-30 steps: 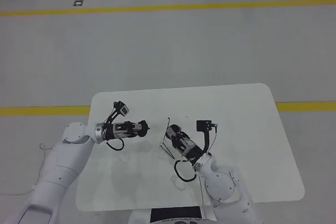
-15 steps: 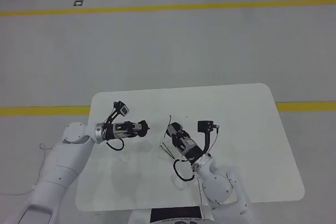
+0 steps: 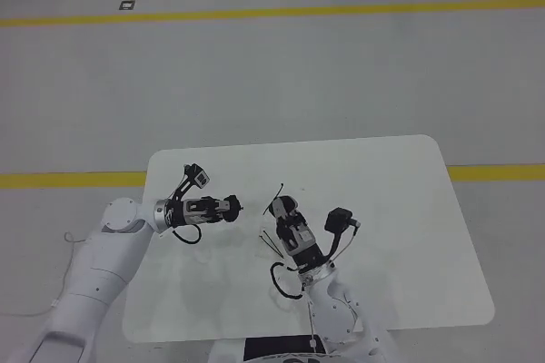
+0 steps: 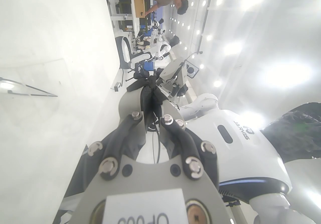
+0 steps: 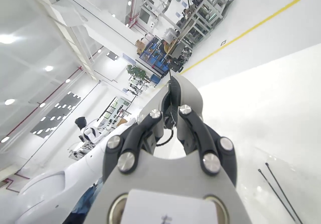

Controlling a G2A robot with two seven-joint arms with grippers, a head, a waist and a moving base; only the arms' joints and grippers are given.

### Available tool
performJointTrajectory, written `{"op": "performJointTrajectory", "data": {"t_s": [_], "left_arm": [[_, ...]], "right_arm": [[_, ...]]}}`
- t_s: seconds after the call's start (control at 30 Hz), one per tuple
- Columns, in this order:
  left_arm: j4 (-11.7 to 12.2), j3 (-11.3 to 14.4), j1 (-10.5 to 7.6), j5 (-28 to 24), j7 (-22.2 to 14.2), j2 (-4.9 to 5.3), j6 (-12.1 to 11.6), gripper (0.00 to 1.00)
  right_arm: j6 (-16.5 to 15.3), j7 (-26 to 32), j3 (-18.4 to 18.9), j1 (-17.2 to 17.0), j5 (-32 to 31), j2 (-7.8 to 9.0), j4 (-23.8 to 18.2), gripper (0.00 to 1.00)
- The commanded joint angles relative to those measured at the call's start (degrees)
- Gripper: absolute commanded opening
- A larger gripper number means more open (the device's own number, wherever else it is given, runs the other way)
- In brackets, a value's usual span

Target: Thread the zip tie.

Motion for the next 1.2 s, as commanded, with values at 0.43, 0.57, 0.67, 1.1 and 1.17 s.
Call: {"op": "performJointTrajectory", "data": {"t_s": [0.43, 0.57, 0.67, 1.1, 1.17], "left_arm": [[0.0, 0.0, 0.00, 0.0, 0.0, 0.00, 0.0, 0.00], [0.0, 0.0, 0.00, 0.0, 0.0, 0.00, 0.0, 0.00], [0.0, 0.0, 0.00, 0.0, 0.0, 0.00, 0.0, 0.00], [0.0, 0.0, 0.00, 0.0, 0.0, 0.00, 0.0, 0.00], [0.0, 0.0, 0.00, 0.0, 0.0, 0.00, 0.0, 0.00]], "right_arm": [[2.6, -3.6, -1.6, 1.4, -4.4, 0.12, 1.9, 0.00], [3.8, -7.0, -2.2, 2.0, -5.7, 0.03, 2.6, 0.00], [4.3, -13.1, -3.6, 3.3, -6.7, -0.09, 4.7, 0.00], [7.0, -28.9, -9.6, 10.2, -11.3, 0.61, 14.8, 0.00], [8.0, -28.4, -10.2, 10.5, -11.4, 0.93, 15.0, 0.00]]}}
